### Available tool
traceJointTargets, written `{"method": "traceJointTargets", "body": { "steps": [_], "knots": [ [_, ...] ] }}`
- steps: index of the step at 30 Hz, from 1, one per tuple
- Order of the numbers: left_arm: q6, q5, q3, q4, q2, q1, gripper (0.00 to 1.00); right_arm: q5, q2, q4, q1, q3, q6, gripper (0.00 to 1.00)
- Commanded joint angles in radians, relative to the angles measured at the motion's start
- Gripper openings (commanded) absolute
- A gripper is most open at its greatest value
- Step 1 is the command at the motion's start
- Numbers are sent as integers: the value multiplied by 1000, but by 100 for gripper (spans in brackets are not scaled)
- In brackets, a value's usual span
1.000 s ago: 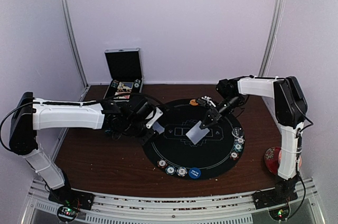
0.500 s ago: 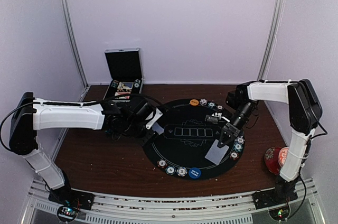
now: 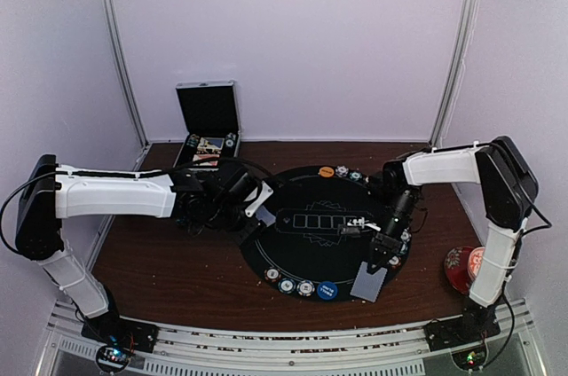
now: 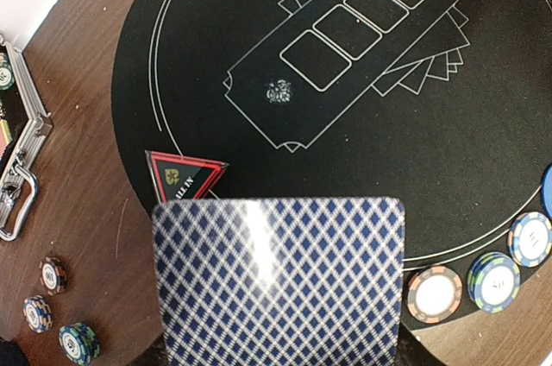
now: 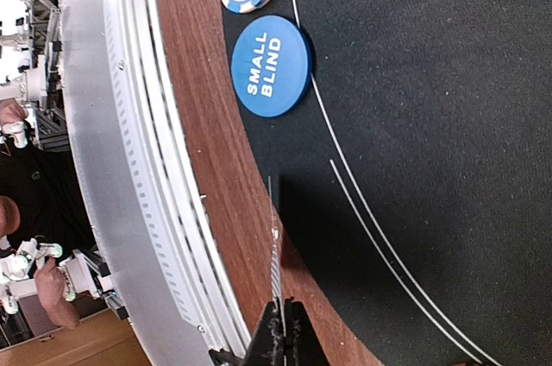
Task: Distribute texas hold em gaming equipment
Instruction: Distribute the poker card in the small blind area.
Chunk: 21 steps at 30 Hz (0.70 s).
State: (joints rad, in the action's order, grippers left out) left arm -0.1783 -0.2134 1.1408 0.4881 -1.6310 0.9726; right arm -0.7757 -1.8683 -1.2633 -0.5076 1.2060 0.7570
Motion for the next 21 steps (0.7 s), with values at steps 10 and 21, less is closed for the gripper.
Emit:
{"method": "traceJointTargets", "body": {
  "steps": [10, 21],
  "knots": [
    [0, 17, -6, -37, 8, 3, 59, 103, -97, 74, -83, 81, -66, 0],
    [1, 25, -6, -38, 10, 3, 59, 185, -90, 183, -103, 70, -159, 8]
  ]
}}
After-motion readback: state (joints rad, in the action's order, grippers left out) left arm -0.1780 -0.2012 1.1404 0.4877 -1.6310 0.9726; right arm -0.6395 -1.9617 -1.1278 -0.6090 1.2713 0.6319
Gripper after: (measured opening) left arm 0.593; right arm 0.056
